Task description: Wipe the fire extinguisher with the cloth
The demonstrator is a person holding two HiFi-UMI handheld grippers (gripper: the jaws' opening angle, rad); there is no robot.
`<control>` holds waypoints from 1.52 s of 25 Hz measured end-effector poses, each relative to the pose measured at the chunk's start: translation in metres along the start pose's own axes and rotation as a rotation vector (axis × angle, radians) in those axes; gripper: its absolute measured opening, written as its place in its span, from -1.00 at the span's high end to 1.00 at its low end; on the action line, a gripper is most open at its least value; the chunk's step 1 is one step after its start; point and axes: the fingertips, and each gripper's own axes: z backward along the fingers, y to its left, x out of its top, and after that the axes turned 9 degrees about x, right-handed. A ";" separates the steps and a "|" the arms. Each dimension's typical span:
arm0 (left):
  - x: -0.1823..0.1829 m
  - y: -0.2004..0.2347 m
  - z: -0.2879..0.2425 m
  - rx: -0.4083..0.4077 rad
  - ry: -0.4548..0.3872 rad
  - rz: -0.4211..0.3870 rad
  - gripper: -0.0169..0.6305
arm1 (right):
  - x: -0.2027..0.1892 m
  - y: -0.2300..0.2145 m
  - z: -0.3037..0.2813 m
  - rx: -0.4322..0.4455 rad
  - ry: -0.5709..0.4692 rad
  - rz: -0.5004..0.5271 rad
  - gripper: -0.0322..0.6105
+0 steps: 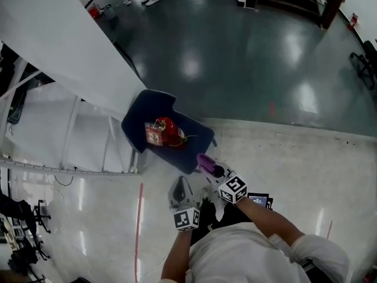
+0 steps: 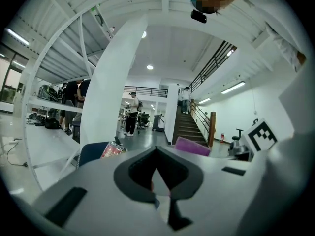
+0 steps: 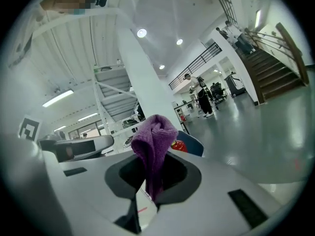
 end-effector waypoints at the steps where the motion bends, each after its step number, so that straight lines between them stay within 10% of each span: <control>1: 0.000 0.005 0.000 -0.017 -0.004 -0.008 0.93 | -0.004 0.002 -0.003 -0.012 -0.007 -0.002 0.74; 14: 0.004 0.095 -0.034 -0.342 0.014 -0.066 0.93 | -0.032 0.019 -0.055 -0.378 -0.151 -0.095 0.74; 38: -0.061 0.122 -0.109 -0.360 0.103 -0.016 0.93 | -0.111 -0.063 -0.115 -0.552 -0.165 -0.211 0.74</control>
